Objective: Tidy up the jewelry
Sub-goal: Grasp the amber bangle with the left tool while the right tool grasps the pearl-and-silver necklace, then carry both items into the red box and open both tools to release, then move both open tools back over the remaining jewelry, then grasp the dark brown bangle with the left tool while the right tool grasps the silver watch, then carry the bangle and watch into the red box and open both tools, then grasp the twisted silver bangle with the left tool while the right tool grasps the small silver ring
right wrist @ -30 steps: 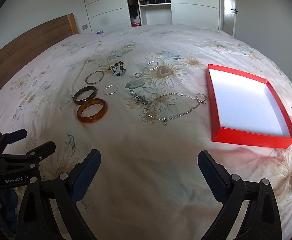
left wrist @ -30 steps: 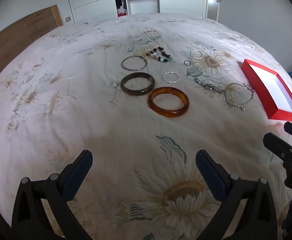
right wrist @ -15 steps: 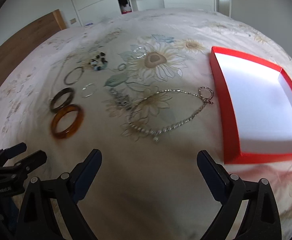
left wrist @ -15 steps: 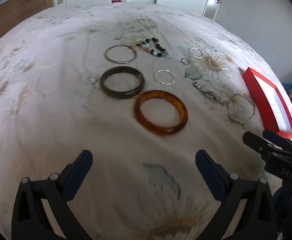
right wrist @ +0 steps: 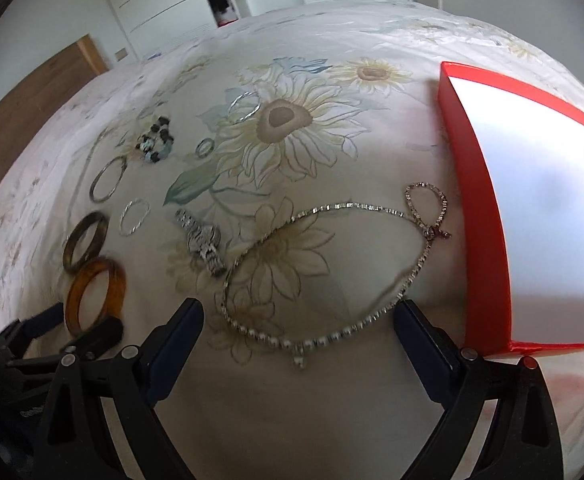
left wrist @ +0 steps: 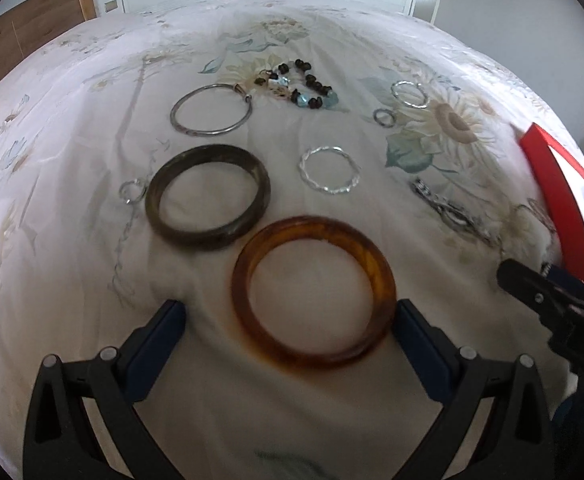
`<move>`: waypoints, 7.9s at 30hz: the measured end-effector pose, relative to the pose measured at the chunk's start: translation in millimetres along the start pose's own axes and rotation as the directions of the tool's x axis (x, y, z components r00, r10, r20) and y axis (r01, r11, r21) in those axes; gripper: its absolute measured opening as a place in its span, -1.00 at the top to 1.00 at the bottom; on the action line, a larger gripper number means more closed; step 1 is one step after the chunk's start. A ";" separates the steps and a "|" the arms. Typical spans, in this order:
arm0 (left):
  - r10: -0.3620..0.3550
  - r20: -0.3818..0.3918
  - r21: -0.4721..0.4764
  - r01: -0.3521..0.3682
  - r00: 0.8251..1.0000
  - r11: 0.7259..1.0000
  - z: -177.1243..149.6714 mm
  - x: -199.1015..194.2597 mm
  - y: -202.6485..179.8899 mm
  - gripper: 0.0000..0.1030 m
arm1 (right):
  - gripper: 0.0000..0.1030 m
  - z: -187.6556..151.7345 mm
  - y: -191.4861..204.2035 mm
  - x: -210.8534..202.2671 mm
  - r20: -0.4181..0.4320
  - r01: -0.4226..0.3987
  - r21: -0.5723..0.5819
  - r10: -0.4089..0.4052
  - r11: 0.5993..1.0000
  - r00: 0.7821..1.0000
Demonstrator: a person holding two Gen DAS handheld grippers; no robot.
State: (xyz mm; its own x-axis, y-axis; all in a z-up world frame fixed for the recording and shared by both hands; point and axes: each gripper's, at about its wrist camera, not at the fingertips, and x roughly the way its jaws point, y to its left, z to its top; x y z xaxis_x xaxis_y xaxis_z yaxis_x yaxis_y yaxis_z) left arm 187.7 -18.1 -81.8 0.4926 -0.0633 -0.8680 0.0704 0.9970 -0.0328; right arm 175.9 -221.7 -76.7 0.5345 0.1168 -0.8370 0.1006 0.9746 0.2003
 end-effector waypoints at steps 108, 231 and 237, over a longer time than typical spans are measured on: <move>-0.048 0.052 -0.060 0.051 0.997 0.997 32.7 -62.7 67.6 -0.50 | 0.17 37.1 29.0 -49.7 -0.021 -0.204 -0.307 0.208 0.929 0.978; -0.101 0.047 0.113 0.096 0.994 0.989 54.5 -64.4 0.6 0.03 | 0.39 80.2 -1.7 -93.9 0.080 -0.034 -0.295 0.060 0.955 0.995; -0.180 0.017 0.132 0.176 0.983 0.975 51.8 -35.7 9.6 0.04 | 0.39 73.9 26.0 -41.7 0.007 -0.080 -0.301 0.086 0.950 0.996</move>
State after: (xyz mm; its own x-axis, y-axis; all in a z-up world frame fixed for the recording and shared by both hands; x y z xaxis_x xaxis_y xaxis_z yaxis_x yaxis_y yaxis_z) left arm 215.7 -8.7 -25.5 0.4865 -0.2427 -0.8393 0.2702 0.9553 -0.1196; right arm 218.3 -215.3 1.0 0.5470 0.1994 -0.8130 -0.1999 0.9742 0.1044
